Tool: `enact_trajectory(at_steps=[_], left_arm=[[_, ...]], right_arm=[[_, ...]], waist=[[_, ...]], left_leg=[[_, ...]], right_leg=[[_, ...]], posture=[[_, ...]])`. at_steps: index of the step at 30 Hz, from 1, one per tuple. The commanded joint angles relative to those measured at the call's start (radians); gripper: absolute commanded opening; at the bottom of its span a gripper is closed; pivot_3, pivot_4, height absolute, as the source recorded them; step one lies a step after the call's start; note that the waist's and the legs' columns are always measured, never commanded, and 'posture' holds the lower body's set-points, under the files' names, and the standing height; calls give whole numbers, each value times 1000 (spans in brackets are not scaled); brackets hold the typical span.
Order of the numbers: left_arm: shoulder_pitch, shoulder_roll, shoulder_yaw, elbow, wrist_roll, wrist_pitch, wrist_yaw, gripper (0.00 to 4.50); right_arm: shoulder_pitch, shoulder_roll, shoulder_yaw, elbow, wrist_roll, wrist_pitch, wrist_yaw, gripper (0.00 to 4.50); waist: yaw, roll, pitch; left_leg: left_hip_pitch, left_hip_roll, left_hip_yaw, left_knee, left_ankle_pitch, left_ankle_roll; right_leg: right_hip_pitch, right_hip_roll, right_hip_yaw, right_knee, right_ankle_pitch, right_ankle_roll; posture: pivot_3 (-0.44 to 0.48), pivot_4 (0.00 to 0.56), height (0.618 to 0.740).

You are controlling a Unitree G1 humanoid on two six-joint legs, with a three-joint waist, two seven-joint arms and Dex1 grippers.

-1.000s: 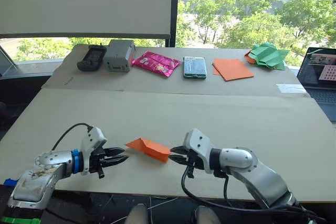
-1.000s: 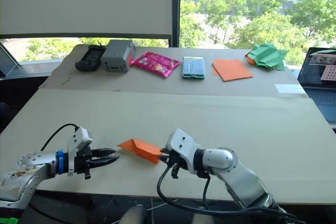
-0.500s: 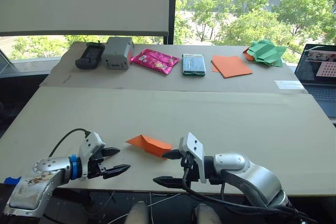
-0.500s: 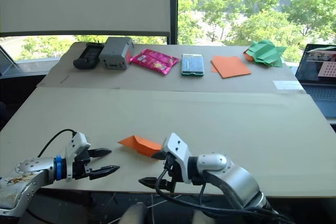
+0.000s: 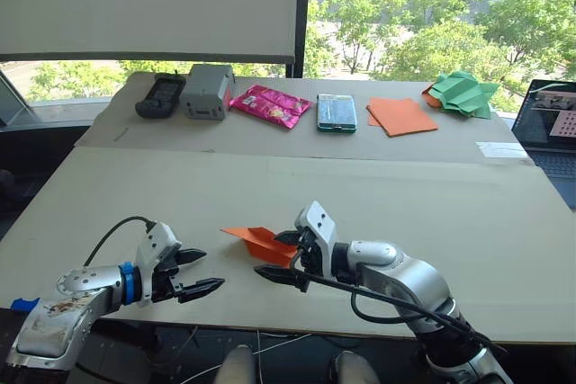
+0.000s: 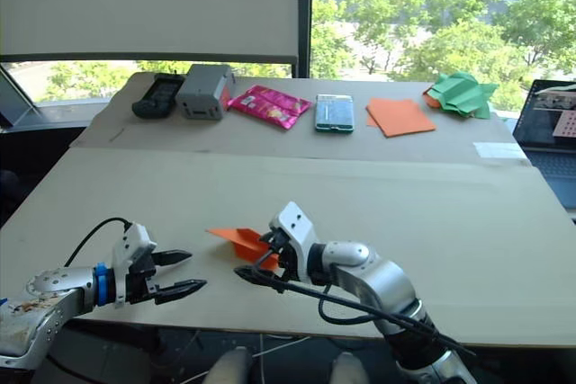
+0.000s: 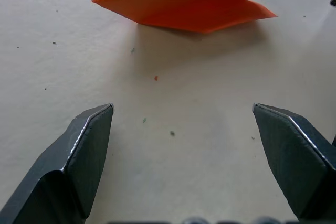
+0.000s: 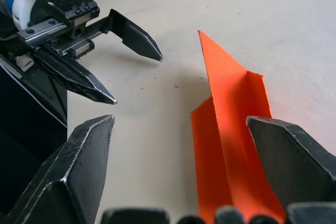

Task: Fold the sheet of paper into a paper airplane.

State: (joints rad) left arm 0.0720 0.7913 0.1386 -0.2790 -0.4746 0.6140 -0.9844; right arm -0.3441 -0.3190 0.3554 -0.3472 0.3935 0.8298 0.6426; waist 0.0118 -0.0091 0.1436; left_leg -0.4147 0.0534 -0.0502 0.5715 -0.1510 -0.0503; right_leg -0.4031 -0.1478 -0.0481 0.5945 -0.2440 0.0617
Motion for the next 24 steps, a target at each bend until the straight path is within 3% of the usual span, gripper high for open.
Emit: enact_trajectory(at_steps=[1, 6, 12, 18, 21, 24], left_arm=[[-21, 1, 2, -46, -15, 6, 15, 4500], [-38, -8, -8, -57, -24, 22, 28, 4500], [-52, -16, -14, -63, -25, 34, 41, 4500], [-59, -21, -14, -66, -24, 43, 49, 4500], [-63, -19, -13, -62, -25, 45, 50, 4500], [-64, -16, -10, -62, -28, 49, 50, 4500]], right_arm=[[-43, 13, -34, 36, -15, -39, -14, 4456], [-62, 22, -60, 109, -23, -72, -9, 4456], [-70, 24, -142, 42, 59, -33, 7, 4456], [-91, -66, -55, 25, -94, -152, 9, 4456], [-83, -103, 14, 9, -183, -251, 18, 3679], [-74, -115, 64, -3, -233, -285, 25, 2582]], waist=[[0, 0, 0], [0, 0, 0], [0, 0, 0], [0, 0, 0], [0, 0, 0], [0, 0, 0]], left_leg=[[0, 0, 0, 0, 0, 0], [0, 0, 0, 0, 0, 0], [1, 0, 0, 1, 0, 0], [1, 0, 0, 1, 0, 0], [1, 0, 0, 1, 0, 0], [1, 0, 0, 1, 0, 0]], right_leg=[[0, 0, 0, 0, 0, 0], [1, 0, 0, 1, 0, 0], [2, 1, 0, 2, 3, 1], [1, 1, 0, 1, 4, 2], [2, 1, 0, 1, 4, 2], [2, 1, 1, 1, 4, 2]], posture=[[0, 150, 702], [0, 150, 702], [0, 150, 702], [0, 150, 702], [0, 150, 702], [0, 150, 702]])
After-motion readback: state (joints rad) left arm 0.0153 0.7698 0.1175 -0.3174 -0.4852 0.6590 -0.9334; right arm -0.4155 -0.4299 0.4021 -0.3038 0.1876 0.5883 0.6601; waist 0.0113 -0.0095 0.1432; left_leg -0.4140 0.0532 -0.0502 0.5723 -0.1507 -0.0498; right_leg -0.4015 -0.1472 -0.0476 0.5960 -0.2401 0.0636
